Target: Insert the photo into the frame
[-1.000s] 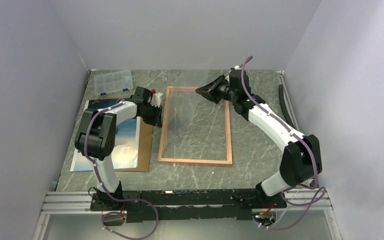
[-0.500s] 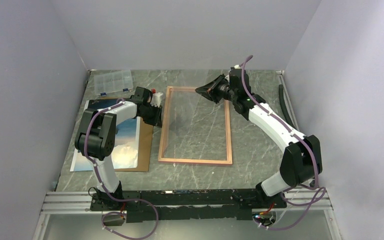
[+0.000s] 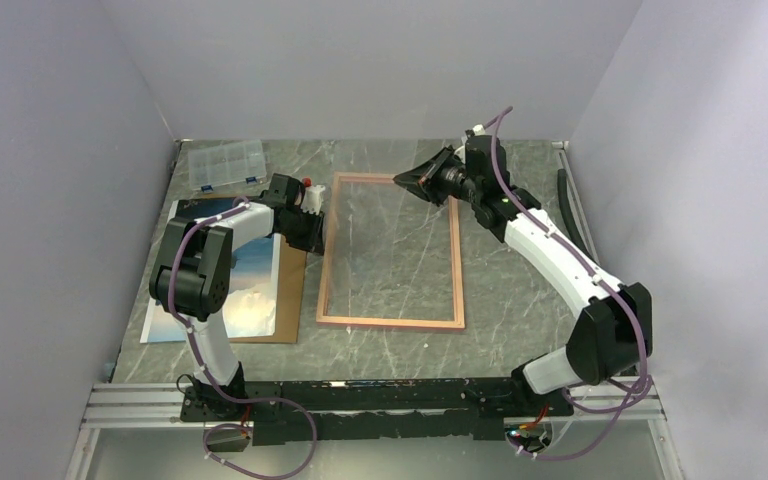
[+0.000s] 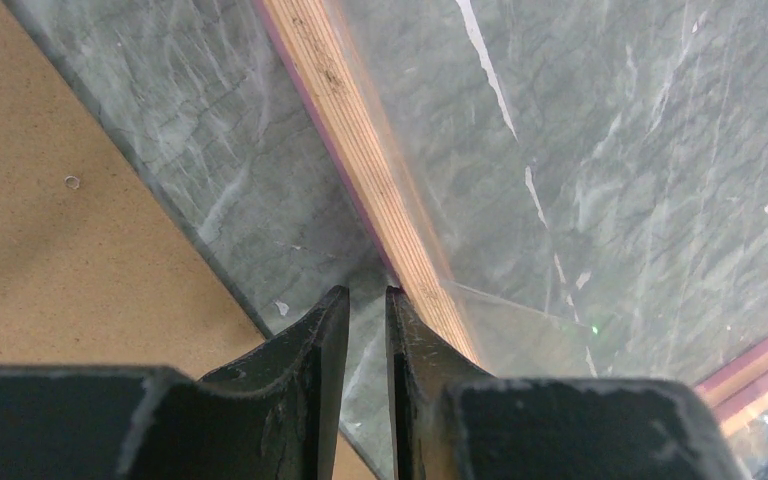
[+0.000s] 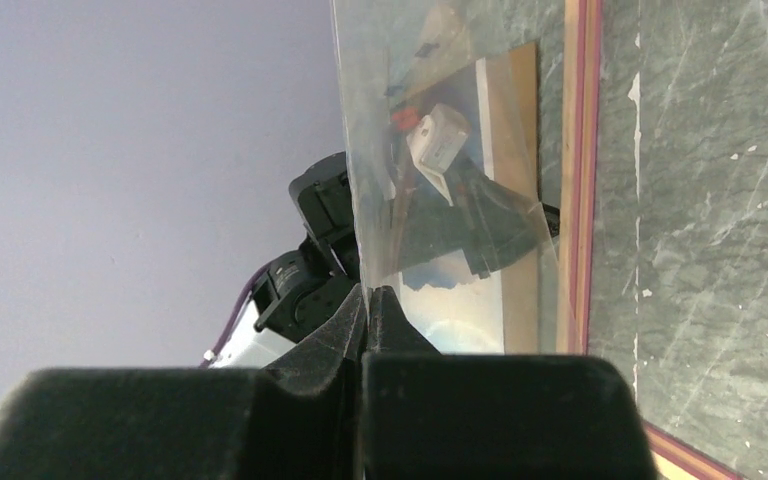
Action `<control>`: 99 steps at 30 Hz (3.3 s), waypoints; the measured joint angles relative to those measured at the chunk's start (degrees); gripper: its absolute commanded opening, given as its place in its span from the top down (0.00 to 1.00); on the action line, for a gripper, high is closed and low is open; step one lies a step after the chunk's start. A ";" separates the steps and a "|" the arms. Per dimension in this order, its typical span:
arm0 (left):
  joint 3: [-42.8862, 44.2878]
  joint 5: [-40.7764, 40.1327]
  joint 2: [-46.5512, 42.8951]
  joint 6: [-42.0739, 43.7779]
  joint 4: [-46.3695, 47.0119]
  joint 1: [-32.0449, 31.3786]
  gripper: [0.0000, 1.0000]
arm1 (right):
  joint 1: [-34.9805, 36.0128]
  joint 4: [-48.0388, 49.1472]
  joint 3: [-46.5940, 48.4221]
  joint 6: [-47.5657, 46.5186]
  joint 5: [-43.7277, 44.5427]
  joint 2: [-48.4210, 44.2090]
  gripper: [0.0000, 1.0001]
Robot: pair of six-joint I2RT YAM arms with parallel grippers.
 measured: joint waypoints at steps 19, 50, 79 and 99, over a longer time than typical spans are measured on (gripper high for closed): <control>-0.24 0.46 -0.39 -0.02 -1.25 0.46 0.75 | -3.39 -3.74 -5.40 -5.27 -0.98 -5.38 1.00; -0.33 1.99 -0.59 -0.04 -2.80 2.23 0.75 | -13.62 5.53 -13.38 -10.08 -19.45 -4.85 1.00; -0.76 2.40 -0.68 -0.04 -2.54 1.97 0.75 | -13.66 8.17 -14.34 -10.95 -17.84 -3.89 1.00; -1.33 2.40 -1.20 -0.04 -2.58 1.53 0.76 | -13.66 8.55 -16.68 -11.23 -17.68 -3.34 1.00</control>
